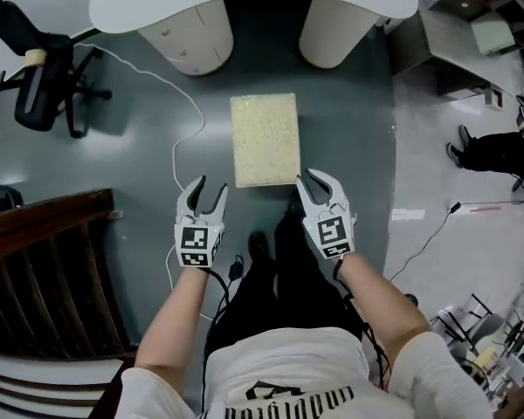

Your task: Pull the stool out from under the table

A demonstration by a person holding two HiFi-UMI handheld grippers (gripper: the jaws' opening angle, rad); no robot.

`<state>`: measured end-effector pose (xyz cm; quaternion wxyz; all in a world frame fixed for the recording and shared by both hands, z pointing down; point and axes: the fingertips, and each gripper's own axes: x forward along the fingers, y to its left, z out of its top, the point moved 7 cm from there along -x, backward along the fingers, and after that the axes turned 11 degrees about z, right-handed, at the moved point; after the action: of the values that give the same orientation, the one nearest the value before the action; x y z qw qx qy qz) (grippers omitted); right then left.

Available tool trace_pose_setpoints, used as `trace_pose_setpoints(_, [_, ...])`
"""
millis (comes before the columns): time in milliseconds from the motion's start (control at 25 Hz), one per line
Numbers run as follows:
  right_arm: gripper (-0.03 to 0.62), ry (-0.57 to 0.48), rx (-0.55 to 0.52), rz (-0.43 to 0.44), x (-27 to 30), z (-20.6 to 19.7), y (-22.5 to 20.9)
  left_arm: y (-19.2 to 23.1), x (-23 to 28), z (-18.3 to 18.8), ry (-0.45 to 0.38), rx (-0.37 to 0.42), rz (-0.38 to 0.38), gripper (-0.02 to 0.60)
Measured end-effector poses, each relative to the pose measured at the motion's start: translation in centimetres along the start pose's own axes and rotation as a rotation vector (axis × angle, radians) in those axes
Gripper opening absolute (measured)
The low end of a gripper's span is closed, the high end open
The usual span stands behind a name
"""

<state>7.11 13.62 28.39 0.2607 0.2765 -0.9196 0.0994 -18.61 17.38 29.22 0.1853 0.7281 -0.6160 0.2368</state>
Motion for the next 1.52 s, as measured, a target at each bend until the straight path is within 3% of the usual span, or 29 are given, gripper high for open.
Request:
trace_pose_setpoints(320, [0.013, -0.115, -0.075, 0.030, -8.2, 12.9, 2.6, 0.7, -10.4, 11.9, -0.173, -0.026, -0.027, 0.157])
trace_pose_setpoints(640, [0.002, -0.201, -0.110, 0.065, -14.4, 20.7, 7.3, -0.2, -19.4, 18.5, -0.309, -0.001, -0.079, 0.008])
trace_pose_setpoints(880, [0.003, -0.217, -0.152, 0.085, -17.3, 23.3, 10.7, -0.4, -25.2, 19.7, -0.351, -0.010, -0.164, 0.008])
trace_pose_setpoints(1200, [0.003, -0.234, -0.160, 0.058, -20.9, 24.7, 14.5, 0.2, -30.7, 19.3, -0.374, 0.026, -0.221, 0.006])
trace_pose_setpoints(1360, [0.002, -0.237, -0.169, 0.064, -22.9, 23.9, 15.4, -1.7, -32.1, 18.5, -0.399, 0.049, -0.212, 0.006])
trace_pose_setpoints(1520, [0.003, -0.246, -0.154, 0.073, -25.6, 23.1, 15.9, -4.8, -33.3, 17.9, -0.402, 0.019, -0.218, 0.006])
